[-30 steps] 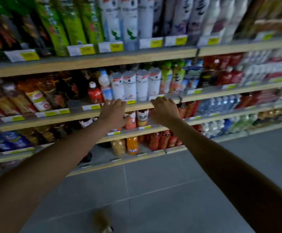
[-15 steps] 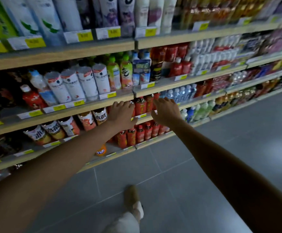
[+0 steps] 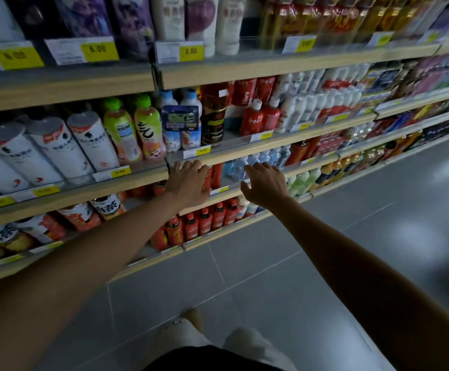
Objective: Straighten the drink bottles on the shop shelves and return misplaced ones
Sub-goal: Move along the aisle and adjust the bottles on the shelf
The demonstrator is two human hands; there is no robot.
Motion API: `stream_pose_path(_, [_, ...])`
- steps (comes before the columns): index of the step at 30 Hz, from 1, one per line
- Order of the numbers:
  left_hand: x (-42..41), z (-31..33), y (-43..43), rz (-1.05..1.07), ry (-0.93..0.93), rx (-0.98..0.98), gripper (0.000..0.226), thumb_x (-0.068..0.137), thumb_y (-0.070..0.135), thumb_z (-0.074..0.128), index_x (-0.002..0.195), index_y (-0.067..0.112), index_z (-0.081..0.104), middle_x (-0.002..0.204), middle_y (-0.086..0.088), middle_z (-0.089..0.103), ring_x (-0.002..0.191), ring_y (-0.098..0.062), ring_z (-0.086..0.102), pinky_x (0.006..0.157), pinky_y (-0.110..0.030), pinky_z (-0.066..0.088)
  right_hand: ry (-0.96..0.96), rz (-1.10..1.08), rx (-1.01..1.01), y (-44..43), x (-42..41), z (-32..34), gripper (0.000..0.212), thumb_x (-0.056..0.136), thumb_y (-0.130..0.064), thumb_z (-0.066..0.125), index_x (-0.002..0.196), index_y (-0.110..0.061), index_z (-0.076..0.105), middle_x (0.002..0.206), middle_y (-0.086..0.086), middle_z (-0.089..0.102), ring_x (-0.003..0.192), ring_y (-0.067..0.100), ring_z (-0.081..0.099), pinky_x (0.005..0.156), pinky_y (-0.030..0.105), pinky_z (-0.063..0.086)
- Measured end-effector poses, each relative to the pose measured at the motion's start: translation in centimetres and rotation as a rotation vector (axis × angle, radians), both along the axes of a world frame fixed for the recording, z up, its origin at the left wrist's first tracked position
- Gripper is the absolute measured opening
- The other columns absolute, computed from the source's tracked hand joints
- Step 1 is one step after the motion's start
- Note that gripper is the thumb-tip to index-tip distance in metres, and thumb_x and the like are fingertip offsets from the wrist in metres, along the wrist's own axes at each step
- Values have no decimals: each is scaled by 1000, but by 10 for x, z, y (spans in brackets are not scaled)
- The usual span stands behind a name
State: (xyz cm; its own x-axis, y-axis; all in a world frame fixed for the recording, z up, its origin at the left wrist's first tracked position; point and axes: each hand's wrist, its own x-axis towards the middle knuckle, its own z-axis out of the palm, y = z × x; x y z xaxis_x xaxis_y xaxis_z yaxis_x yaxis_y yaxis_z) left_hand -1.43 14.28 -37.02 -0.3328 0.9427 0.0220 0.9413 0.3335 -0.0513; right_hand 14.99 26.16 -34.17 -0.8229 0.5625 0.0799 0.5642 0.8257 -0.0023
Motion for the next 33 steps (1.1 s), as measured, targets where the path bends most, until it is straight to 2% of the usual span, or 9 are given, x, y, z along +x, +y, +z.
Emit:
stream_pose_path(6, [-16, -17, 33, 108, 1, -8, 70, 90, 49, 46, 145, 10, 24, 150, -11, 27, 133, -30, 29, 109, -47, 20, 76, 42, -66, 52, -28, -15, 38, 91, -36, 49, 119, -9, 54, 112, 12, 62, 104, 26, 55, 86, 36, 41])
stream_pose_path(9, [-25, -25, 47, 214, 0, -12, 73, 90, 50, 46, 146, 11, 23, 152, -12, 24, 136, -31, 25, 112, -48, 18, 111, 80, -95, 80, -56, -21, 42, 91, -36, 50, 123, -9, 52, 117, 12, 60, 108, 27, 55, 88, 37, 43])
stream_pose_path(14, [-45, -38, 68, 330, 50, -30, 74, 86, 50, 49, 143, 8, 27, 145, -15, 33, 129, -34, 33, 105, -47, 26, 224, 124, -163, 120, -101, -35, 46, 88, -37, 52, 126, -10, 49, 121, 12, 57, 112, 29, 52, 90, 38, 42])
stream_pose_path(18, [-64, -66, 81, 390, 137, -102, 78, 84, 52, 48, 142, 4, 25, 136, -19, 38, 122, -36, 37, 98, -48, 31, 301, 138, -221, 148, -140, -52, 48, 88, -40, 52, 124, -8, 46, 116, 12, 57, 108, 29, 54, 83, 38, 46])
stream_pose_path(22, [-76, -97, 88, 379, 126, 9, 80, 73, 46, 71, 130, -3, 44, 124, -26, 49, 113, -41, 46, 97, -53, 34, 476, 94, -401, 162, -173, -68, 65, 85, -45, 58, 135, -10, 36, 125, 10, 54, 113, 29, 53, 82, 44, 51])
stream_pose_path(25, [-84, -116, 92, 374, 162, 139, 80, 56, 39, 86, 117, -4, 56, 108, -25, 58, 98, -41, 57, 87, -51, 45, 612, 91, -501, 166, -189, -81, 75, 81, -50, 64, 137, -12, 33, 130, 6, 53, 118, 25, 52, 85, 44, 50])
stream_pose_path(28, [-85, -126, 93, 390, 241, 211, 81, 53, 46, 85, 114, 1, 55, 105, -20, 60, 94, -36, 58, 83, -45, 47, 685, 66, -532, 167, -199, -91, 84, 76, -57, 66, 139, -14, 30, 131, 1, 54, 118, 21, 53, 88, 40, 49])
stream_pose_path(33, [-89, -133, 88, 344, 338, 274, 81, 59, 57, 77, 116, 6, 50, 103, -15, 60, 91, -31, 57, 81, -41, 46, 854, 49, -505, 164, -206, -90, 96, 72, -60, 68, 144, -12, 26, 137, 1, 49, 123, 20, 50, 91, 38, 48])
